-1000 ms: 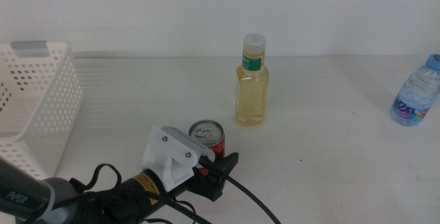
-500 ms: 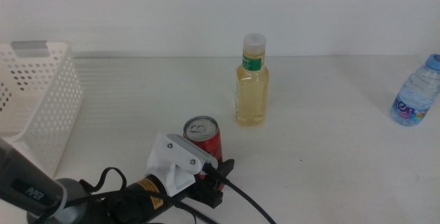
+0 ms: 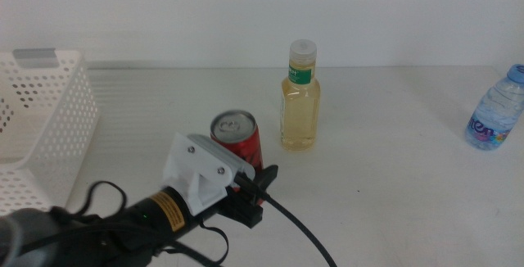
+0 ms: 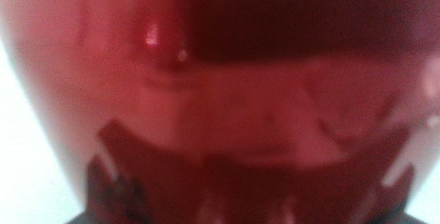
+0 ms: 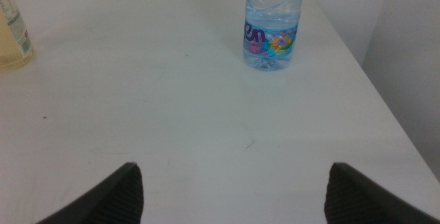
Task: Use arms to grab the bottles and put them into the dustbin to the left of the table.
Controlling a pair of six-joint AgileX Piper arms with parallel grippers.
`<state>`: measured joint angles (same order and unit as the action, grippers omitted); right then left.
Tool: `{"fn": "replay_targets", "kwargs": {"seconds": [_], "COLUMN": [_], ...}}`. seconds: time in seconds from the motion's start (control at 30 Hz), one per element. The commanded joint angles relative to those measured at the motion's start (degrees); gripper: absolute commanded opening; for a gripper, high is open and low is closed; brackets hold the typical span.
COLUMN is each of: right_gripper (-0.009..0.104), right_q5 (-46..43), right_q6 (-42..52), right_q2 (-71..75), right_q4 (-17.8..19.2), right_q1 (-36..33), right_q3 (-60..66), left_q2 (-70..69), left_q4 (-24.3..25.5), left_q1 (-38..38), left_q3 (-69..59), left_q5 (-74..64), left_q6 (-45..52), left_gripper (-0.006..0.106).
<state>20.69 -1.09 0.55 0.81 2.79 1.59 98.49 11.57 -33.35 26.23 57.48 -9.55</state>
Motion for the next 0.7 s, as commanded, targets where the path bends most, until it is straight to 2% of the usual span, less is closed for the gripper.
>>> {"fn": "replay_targets", "kwargs": {"seconds": [0.0, 0.27, 0.67], "right_gripper": [0.079, 0.079, 0.079], "right_q5": [-2.9, -2.9, -2.9], "right_q6": [0.7, 0.7, 0.7], "right_q2": [1.6, 1.6, 1.6], "right_q4": [0.8, 0.8, 0.8], "right_q1": [0.0, 0.0, 0.0], "right_q3": [-0.5, -0.5, -0.5], "left_q2": [-6.5, -17.2, -26.4], "left_q4": [-1.1, -1.3, -1.4], "left_q1": [-0.1, -0.1, -0.1], "left_q3": [1.0, 2.4, 13.9], "left_q5": [2.4, -13.1, -36.0], "left_q6": [-0.6, -1.0, -1.0], "left_gripper": [-0.005, -0.005, -0.005]}}
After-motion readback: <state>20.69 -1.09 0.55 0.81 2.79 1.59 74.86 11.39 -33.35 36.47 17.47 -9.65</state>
